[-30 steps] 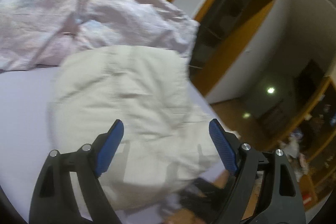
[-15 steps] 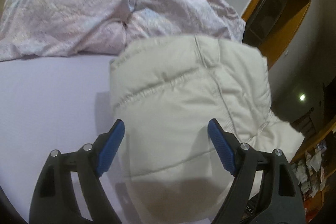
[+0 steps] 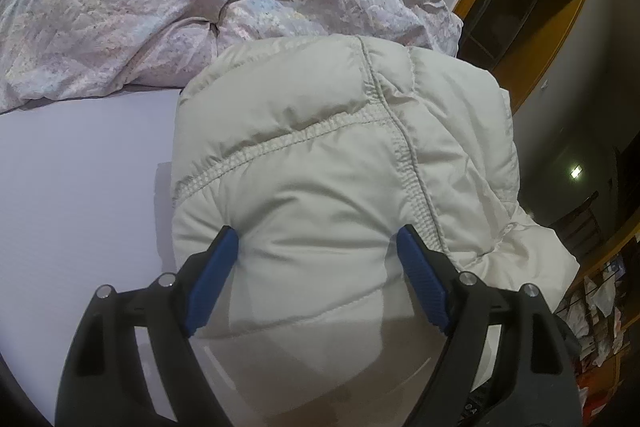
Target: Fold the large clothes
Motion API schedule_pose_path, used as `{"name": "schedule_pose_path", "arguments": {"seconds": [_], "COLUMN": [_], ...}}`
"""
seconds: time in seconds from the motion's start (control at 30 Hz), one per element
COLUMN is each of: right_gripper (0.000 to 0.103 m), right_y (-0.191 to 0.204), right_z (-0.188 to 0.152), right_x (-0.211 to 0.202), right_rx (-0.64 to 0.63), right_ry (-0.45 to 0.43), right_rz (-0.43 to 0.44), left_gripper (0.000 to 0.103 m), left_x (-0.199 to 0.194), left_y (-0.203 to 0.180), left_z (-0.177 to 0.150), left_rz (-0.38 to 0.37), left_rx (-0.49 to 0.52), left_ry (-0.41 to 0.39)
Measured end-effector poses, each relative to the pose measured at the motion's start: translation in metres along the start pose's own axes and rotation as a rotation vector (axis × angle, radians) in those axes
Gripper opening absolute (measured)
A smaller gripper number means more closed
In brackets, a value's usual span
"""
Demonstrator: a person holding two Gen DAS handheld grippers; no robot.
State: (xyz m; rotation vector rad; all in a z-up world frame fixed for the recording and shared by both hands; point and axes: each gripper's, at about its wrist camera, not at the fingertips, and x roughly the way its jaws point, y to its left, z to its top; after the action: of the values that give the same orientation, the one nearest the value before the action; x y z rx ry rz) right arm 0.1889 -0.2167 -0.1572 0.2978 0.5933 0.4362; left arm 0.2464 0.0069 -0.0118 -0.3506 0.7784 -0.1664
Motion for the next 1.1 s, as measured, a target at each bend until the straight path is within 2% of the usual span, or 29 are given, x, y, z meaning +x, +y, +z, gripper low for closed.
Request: {"name": "schedule_pose_path", "arguments": {"seconds": [0.4,0.73,0.93,1.1], "right_gripper": [0.048,0.048,0.048,0.048], "right_y": [-0.010,-0.014,-0.003,0.020], "right_z": [0.006,0.025,0.050,0.075], "right_x": [-0.010,-0.071,-0.102,-0.094], "right_rx": [0.023,-0.027,-0.061,-0.113], "right_ry": [0.003,-0.111,-0.185,-0.196], "right_rz": [-0.001,-0.096,-0.096,-0.066], "left_gripper": [0.088,0.089,0.089,0.090], "left_x": [0.028,0.037,0.037,0.037], "left_y": [-0.035,-0.041,-0.041,-0.040], "left_z": [-0.013,-0.013,-0.014,-0.014], "left_rz": [0.070,0.085,0.088,0.086], "left_rx": [0.086,0.100,0.104,0.107], "left_ry": [-0.002,-0.006,-0.009,-0.012]}}
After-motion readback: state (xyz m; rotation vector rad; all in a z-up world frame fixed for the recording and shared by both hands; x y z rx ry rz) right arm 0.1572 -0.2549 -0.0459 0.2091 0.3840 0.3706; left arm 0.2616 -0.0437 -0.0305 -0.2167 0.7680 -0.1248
